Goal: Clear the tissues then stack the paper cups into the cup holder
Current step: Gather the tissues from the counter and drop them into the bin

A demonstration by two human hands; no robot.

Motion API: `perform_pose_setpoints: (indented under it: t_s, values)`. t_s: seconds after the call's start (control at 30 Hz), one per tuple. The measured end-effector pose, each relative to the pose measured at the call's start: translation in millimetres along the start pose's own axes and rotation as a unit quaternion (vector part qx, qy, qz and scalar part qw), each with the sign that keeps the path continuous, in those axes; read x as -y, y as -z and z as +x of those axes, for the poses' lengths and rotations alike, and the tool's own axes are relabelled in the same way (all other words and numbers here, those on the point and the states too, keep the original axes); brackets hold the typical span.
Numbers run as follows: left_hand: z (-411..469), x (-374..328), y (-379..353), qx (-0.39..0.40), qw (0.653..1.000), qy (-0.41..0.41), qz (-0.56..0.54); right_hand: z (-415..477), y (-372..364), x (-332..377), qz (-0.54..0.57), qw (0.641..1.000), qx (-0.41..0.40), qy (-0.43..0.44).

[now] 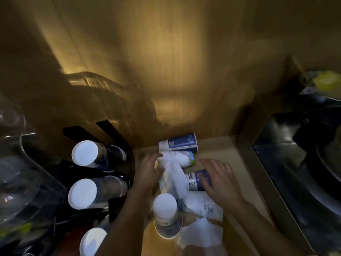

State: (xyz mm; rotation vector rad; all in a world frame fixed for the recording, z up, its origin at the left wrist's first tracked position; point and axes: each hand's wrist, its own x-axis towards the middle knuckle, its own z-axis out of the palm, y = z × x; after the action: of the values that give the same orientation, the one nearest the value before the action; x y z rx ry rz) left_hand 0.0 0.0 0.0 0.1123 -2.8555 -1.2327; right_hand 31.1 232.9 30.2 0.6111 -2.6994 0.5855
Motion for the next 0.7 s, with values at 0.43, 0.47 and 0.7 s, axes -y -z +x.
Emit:
perform_pose_setpoints:
  t_s: [0.43,0.47,0.7]
  values:
    - [12,30,-39,0.125,0.924,-0.157,0.326,-68,-46,4,0.011,0.985,0.159,0.061]
    - [12,31,-39,0.115,0.926,-0.158,0.322,-70,-47,5,0.009,0.984,0.165,0.069]
    - [9,29,-34,0.035,0.964,-0.106,0.243,-80,-51,7,0.004,0.974,0.185,0.130]
